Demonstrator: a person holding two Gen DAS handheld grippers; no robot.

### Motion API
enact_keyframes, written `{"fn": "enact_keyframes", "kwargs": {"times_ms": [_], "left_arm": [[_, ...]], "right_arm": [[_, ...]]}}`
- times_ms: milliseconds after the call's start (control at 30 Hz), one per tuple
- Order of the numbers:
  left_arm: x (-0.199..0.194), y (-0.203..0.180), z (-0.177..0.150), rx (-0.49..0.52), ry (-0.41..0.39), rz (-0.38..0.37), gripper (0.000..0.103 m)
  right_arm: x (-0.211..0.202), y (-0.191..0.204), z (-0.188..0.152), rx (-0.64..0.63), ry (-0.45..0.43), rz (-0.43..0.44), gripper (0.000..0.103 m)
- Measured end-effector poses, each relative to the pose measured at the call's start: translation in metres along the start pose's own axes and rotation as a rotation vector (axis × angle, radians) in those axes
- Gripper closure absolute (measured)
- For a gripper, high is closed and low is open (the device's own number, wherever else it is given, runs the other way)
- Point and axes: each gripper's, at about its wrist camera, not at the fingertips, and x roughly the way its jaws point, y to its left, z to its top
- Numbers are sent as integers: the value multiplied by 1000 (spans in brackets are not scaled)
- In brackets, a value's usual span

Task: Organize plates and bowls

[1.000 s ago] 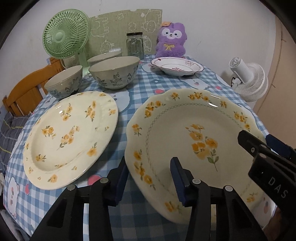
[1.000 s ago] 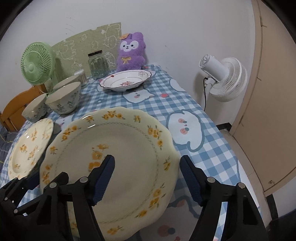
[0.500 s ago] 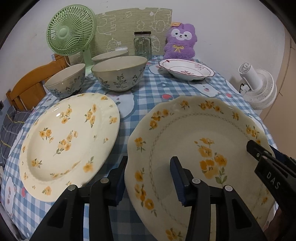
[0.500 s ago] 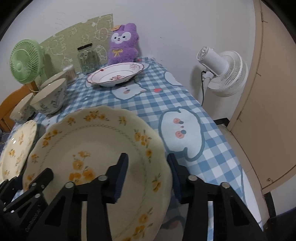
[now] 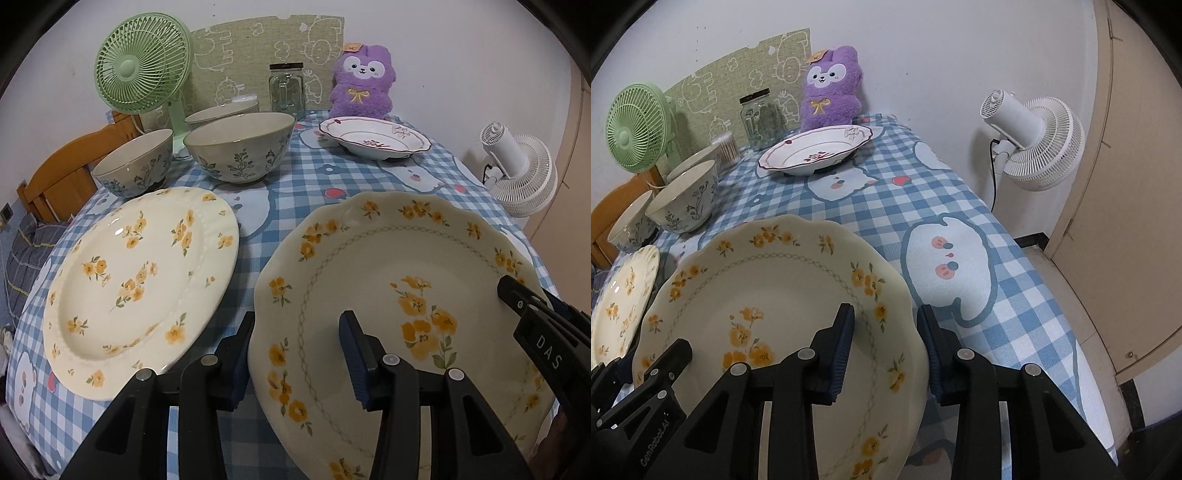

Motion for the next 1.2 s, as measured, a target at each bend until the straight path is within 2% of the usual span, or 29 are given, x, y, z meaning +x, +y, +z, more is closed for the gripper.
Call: {"fn": "enact_keyframes", "kwargs": {"times_ms": [633,1000,1067,1100,1133,1200], "left_arm": [[-3,-40,0,66,-18,-28,59],[-1,-42,2,57,-17,-29,58],[-1,-43,2,59,-14,-26,55],[-1,-45,2,70,-10,-17,44],[-1,-47,1,86,-1,-8,27],[-3,-50,0,101,5,-4,15]], "right_arm": [[-1,-39,3,47,-28,-51,65],[1,-44,3,46,-34,-51,64],[0,-44,3,47,-37,-48,64],[0,-43,3,46,-38,-48,64],[0,-43,3,43,-36,-45,62],[0,-41,3,35,-28,-43,47]]}}
